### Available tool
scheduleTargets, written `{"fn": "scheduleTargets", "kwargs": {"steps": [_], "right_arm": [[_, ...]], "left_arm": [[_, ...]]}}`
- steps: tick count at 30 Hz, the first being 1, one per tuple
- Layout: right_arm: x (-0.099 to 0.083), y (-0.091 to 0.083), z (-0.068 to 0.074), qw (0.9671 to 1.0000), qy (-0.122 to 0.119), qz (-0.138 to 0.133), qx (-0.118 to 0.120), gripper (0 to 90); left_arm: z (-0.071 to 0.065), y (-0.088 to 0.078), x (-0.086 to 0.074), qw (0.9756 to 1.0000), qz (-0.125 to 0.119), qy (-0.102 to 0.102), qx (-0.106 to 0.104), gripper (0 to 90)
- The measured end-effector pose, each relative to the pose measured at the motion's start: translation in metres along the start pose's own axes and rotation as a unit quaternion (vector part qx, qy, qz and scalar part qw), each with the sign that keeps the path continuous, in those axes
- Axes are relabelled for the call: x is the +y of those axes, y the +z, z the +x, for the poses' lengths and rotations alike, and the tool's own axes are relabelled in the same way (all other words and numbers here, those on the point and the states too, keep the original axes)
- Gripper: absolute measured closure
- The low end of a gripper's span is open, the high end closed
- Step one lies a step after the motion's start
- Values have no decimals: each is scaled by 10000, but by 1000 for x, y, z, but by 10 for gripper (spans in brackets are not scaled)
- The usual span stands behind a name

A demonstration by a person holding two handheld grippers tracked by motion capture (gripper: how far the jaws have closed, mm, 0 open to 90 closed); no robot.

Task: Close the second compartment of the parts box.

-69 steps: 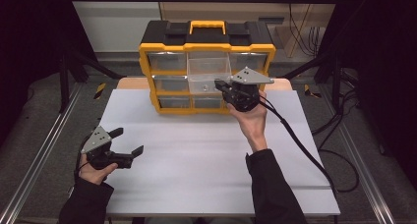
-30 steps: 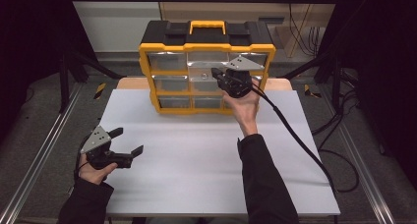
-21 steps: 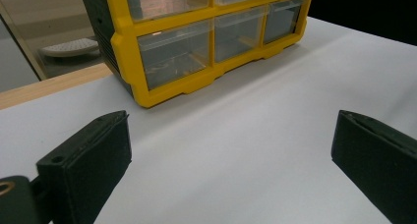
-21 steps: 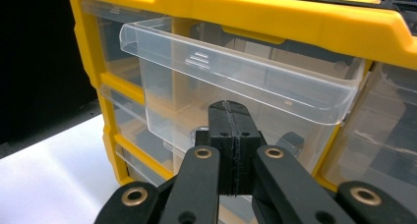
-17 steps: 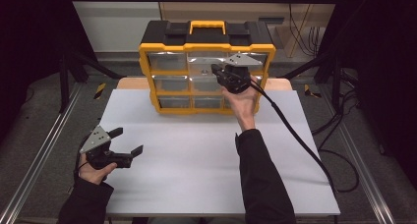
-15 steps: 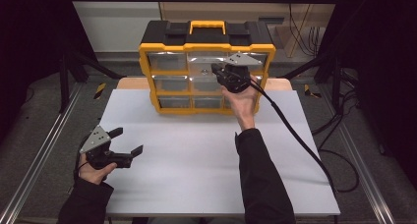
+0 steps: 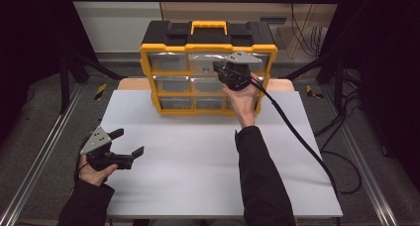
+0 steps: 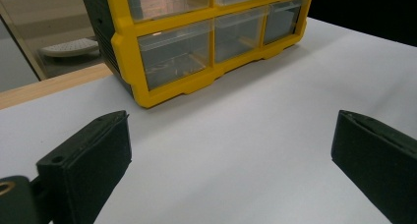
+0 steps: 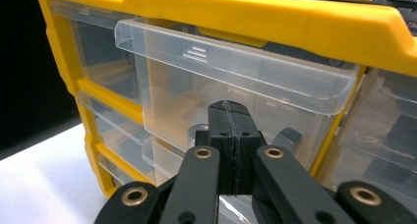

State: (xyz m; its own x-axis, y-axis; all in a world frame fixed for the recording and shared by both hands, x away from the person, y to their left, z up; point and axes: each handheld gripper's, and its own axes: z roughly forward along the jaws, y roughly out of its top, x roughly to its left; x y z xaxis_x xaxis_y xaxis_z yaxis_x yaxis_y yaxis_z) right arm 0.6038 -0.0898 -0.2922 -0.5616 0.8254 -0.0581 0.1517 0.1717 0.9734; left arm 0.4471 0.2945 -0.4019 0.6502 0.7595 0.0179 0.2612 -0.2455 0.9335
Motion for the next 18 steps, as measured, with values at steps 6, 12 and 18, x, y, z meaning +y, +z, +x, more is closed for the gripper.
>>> {"fn": "scheduleTargets", "kwargs": {"steps": [6, 12, 18], "right_arm": [[0, 3, -1, 10000, -42, 8, -37, 900], [-1, 7, -3, 9999, -41, 39, -97, 900], [-2, 9, -3, 9999, -32, 52, -142, 900]], "left_arm": [[0, 0, 0, 10000, 5, 16, -7, 10], [0, 0, 0, 10000, 6, 10, -9, 10], [0, 1, 0, 10000, 7, 14, -8, 10]]}}
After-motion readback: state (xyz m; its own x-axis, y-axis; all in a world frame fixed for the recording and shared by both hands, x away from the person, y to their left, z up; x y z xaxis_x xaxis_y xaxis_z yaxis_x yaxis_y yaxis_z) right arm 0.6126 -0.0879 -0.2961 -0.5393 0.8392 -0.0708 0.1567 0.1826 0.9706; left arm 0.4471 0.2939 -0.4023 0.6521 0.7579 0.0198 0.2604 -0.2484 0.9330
